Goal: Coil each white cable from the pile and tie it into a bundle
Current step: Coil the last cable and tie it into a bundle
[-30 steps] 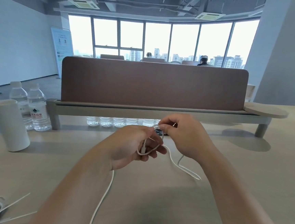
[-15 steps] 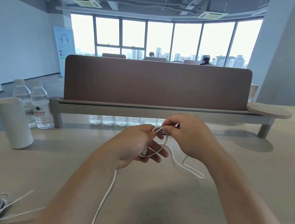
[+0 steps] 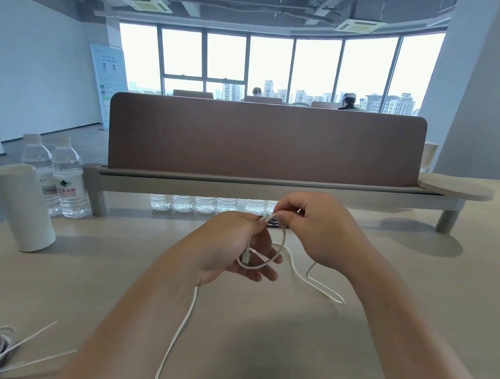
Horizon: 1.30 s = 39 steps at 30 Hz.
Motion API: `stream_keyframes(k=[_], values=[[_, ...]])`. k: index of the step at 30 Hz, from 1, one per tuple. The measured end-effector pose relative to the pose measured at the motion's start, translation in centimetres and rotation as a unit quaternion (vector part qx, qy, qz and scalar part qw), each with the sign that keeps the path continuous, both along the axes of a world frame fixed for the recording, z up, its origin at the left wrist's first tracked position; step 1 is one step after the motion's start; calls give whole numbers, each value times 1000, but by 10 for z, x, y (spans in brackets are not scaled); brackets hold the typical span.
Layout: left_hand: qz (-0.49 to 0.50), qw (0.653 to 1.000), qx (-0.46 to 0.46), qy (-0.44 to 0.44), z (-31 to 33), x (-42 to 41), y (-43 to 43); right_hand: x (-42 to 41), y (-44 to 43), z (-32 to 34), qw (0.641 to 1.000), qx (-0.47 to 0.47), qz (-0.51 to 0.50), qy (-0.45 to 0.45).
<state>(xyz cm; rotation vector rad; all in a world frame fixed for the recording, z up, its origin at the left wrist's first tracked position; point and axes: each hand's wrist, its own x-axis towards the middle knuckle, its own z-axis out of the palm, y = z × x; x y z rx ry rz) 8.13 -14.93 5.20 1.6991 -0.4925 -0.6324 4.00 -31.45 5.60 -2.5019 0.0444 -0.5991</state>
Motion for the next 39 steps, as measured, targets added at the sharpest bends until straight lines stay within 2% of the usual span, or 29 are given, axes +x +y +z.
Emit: stream_keyframes(k=[5,15,23,25,27,30,32,34,39], values=[[-2,1000,14,-13,-3,2,0,0,-1,1,1000,-4,3,7],[7,1000,10,-15,-4,4,-2,0,1,1,999,49,0,-15],[60,998,-9,-9,-5,7,-4,2,-2,0,997,48,-51,-34],[88,996,-35,4,-5,10,-3,3,-5,-1,995,76,-50,-29],[109,990,-81,30,-4,13,-1,4,-6,-1,988,152,-26,-23],[119,983,-128,55,-2,18,4,7,-6,-5,960,279,-6,-33],[120,978,-153,71,-1,20,7,8,-3,-6,947,320,-6,-29],[111,978,-162,77,0,20,7,8,0,-6,941,336,-13,-37],[69,988,-128,58,-1,15,4,7,6,-5,952,271,-85,-115]])
